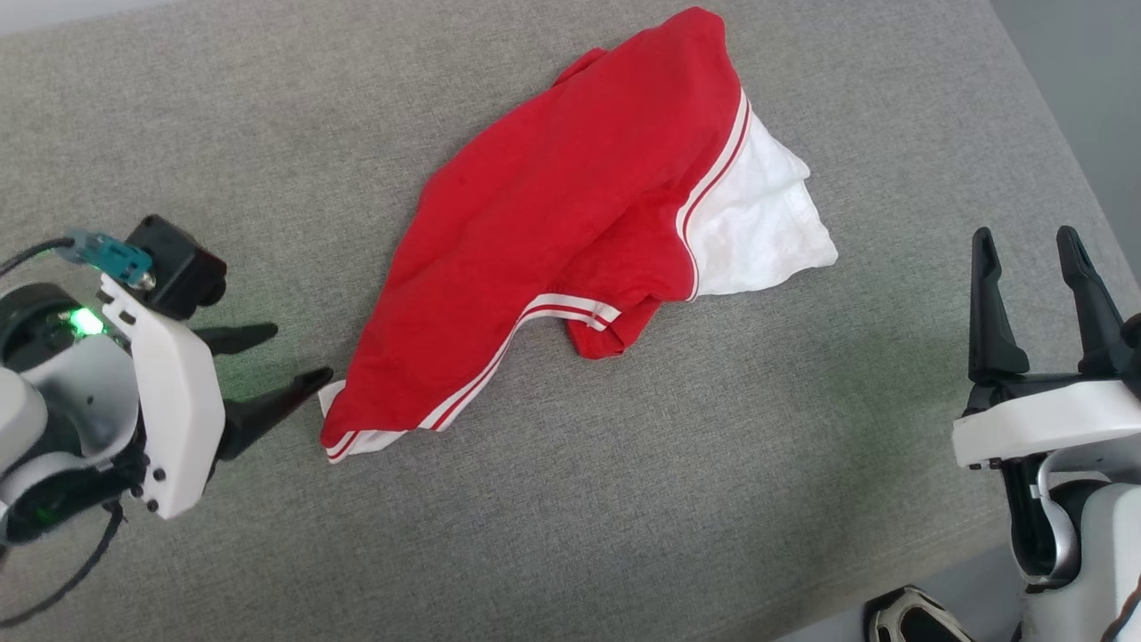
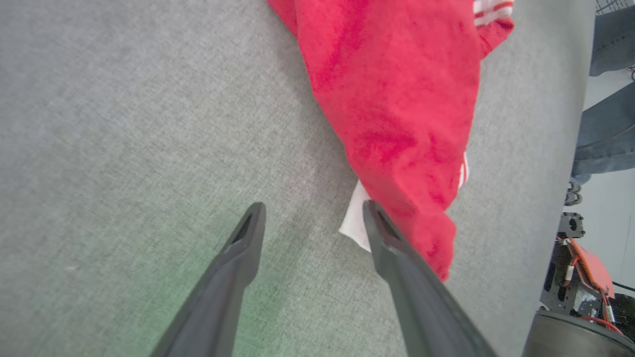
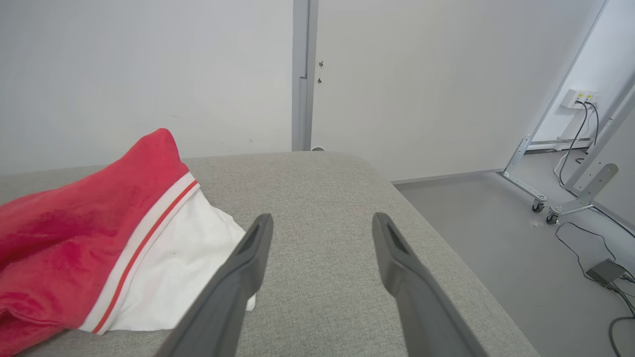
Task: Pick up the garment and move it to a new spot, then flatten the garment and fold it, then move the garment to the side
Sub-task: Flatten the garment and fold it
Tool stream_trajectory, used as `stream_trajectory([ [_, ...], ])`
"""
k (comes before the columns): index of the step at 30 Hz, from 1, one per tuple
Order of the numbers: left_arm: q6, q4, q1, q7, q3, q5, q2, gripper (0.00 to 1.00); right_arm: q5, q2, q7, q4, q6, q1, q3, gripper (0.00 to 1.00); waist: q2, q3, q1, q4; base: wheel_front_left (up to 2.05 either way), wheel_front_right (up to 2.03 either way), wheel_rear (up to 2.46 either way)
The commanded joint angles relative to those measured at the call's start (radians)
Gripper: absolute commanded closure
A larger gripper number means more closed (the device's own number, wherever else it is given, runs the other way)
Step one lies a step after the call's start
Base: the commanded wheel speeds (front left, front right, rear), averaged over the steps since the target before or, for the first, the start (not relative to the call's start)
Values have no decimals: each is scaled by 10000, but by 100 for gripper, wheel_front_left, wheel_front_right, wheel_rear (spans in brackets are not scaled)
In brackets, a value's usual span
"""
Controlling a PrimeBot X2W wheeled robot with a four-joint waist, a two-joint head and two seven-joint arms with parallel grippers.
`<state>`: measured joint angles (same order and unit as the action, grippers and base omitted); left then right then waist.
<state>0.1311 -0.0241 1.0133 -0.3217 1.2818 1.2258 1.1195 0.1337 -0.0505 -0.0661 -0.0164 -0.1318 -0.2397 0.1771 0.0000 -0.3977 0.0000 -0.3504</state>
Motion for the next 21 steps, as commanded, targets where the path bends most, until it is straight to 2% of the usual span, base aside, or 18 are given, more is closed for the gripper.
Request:
stream_trajectory([
  [1,-9,44,-187,-19,-17,-84,-45,0,1,-4,-44,-22,21,60,-18,0,0,13,0,-11,0,0,0],
  [4,-9,89,-428,-111,-16,-341,-152,0,-13,-4,-18,-5,20,67,-45,0,0,4,0,-37,0,0,0],
  [8,-9,53,-575,-42,-19,-131,-387,0,-24,-4,36,86,21,68,-48,0,0,-47,0,-60,0,0,0],
  [14,-9,-126,-827,-535,-10,-434,-660,0,-13,-2,75,201,21,89,-44,0,0,-129,0,-81,0,0,0],
  [15,-9,44,-869,-702,4,-593,-697,18,29,-4,88,185,21,90,-120,0,0,-160,0,-96,0,0,0],
  [16,-10,105,-902,-772,22,-720,-709,66,36,-4,84,180,21,83,-151,0,0,-176,0,-103,0,0,0],
  [17,-10,105,-902,-772,22,-720,-709,66,36,-4,84,180,21,83,-151,0,0,-176,0,-103,0,0,0],
  [18,-12,165,-957,-825,38,-735,-733,100,42,-4,78,177,21,79,-167,0,0,-188,0,-107,0,0,0],
  [21,-12,217,-964,-714,54,-535,-826,100,12,-4,66,203,21,80,-82,0,0,-188,0,-62,0,0,0],
])
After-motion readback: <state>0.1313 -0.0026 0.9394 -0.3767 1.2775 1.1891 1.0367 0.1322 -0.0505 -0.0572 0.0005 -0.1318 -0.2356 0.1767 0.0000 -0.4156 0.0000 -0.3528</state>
